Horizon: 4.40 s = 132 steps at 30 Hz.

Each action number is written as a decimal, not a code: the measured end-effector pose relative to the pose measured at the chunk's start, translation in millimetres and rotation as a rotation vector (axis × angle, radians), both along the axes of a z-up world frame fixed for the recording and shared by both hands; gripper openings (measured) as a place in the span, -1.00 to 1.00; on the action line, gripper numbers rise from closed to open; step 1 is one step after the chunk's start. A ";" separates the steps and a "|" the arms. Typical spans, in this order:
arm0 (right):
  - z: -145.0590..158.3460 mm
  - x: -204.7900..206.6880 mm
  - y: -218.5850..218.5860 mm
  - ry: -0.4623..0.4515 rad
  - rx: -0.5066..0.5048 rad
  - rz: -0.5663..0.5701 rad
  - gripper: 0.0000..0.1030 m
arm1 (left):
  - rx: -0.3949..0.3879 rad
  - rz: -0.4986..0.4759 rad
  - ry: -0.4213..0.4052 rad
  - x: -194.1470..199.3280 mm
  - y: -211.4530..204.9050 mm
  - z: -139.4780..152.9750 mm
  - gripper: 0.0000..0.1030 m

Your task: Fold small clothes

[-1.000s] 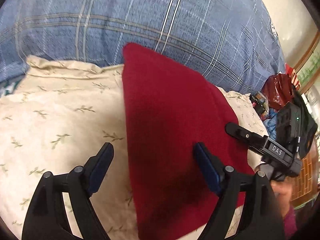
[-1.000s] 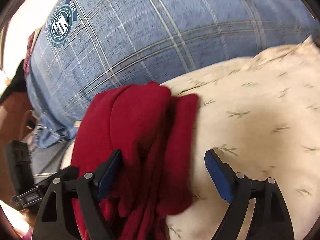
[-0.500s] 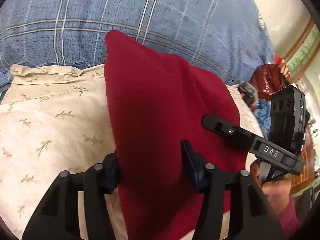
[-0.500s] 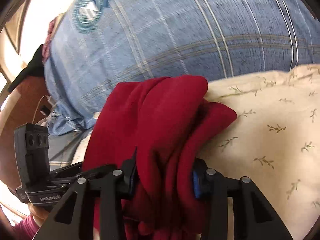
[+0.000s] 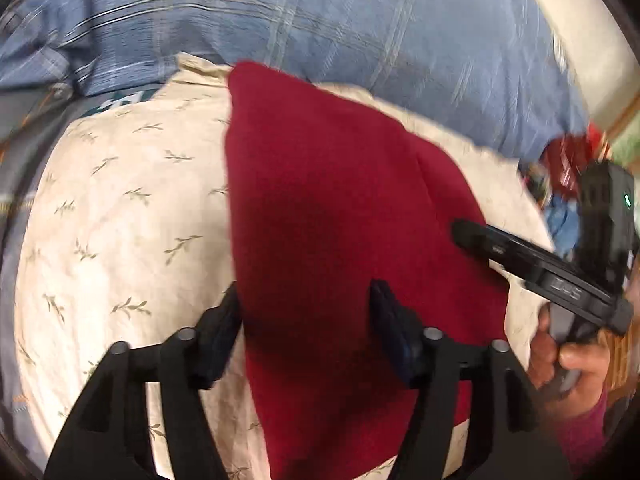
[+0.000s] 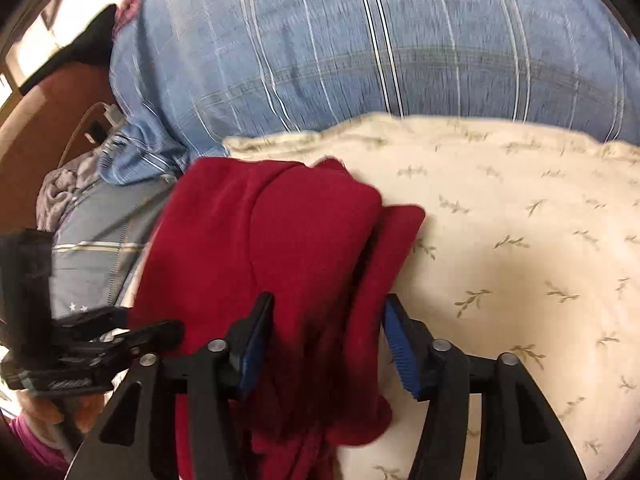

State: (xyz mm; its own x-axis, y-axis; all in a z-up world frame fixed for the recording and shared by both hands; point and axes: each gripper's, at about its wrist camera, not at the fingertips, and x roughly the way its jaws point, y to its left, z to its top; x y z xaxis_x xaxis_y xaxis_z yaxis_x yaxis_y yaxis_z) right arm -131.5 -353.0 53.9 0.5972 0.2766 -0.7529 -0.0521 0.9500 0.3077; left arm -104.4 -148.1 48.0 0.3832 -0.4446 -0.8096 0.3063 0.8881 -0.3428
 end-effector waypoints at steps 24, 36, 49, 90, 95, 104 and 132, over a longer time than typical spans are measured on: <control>21.6 -60.0 64.7 -0.126 -0.240 0.015 0.02 | 0.154 0.103 -0.256 -31.3 17.0 30.4 0.47; 39.8 -82.2 62.3 -0.161 -0.221 -0.102 0.44 | 0.158 0.126 -0.333 -60.5 17.8 52.9 0.48; 45.1 -90.8 62.0 -0.161 -0.225 -0.144 0.51 | 0.159 0.136 -0.384 -73.9 22.8 63.3 0.49; 35.8 -83.7 63.1 -0.127 -0.233 -0.149 0.55 | 0.199 0.152 -0.380 -72.3 20.7 54.8 0.49; 33.2 -82.4 60.5 -0.119 -0.230 -0.152 0.55 | 0.207 0.149 -0.376 -71.0 17.1 52.3 0.49; 30.0 -79.8 62.1 -0.110 -0.236 -0.145 0.55 | 0.213 0.141 -0.379 -71.2 14.2 49.4 0.49; 22.9 -69.2 62.7 -0.088 -0.236 -0.132 0.55 | 0.209 0.159 -0.368 -65.7 17.4 44.5 0.49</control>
State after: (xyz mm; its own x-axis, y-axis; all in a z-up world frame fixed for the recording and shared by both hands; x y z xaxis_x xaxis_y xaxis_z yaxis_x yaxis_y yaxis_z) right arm -200.7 -290.3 76.8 0.6825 0.0154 -0.7308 0.0598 0.9952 0.0769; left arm -170.1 -130.7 92.5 0.7125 -0.1984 -0.6730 0.2282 0.9726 -0.0451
